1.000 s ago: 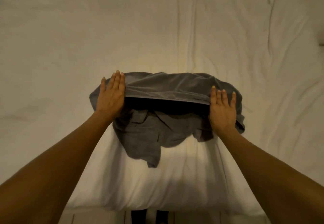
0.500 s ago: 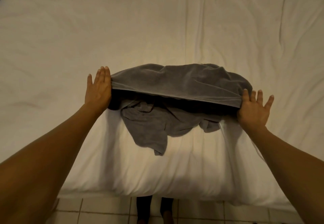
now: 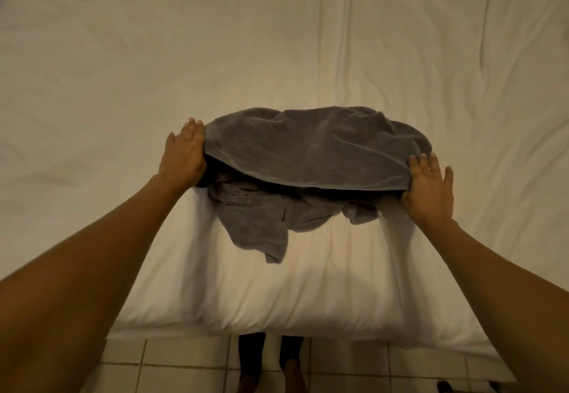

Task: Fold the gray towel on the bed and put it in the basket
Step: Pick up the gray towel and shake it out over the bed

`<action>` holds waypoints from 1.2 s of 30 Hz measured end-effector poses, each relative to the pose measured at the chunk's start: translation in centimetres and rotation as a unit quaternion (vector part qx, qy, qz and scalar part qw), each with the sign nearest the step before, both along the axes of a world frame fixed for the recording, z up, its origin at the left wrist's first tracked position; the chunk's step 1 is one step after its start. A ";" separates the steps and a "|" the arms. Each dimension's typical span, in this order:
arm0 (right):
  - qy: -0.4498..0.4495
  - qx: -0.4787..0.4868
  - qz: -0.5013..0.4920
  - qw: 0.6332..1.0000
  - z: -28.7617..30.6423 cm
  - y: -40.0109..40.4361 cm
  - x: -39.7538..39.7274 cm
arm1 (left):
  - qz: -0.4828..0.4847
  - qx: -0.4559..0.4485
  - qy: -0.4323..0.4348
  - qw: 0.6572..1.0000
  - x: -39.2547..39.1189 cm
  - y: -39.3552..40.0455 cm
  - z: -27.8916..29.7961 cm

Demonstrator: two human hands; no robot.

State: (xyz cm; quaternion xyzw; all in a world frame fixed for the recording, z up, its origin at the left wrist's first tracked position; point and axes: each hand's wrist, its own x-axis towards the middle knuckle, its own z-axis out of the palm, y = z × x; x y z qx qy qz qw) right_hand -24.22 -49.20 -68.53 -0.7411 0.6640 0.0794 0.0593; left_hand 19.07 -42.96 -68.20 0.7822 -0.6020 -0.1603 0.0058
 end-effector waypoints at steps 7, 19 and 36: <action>-0.023 -0.008 0.054 0.998 6.2 2.9 2.7 | -0.030 0.022 0.010 0.999 -4.2 4.0 5.1; -0.024 0.037 0.150 0.988 15.4 11.9 4.2 | -0.073 0.058 0.005 0.996 -9.6 15.5 13.2; 0.024 0.148 0.135 0.979 11.5 19.0 -1.0 | -0.078 0.171 0.002 0.982 -10.6 23.5 10.4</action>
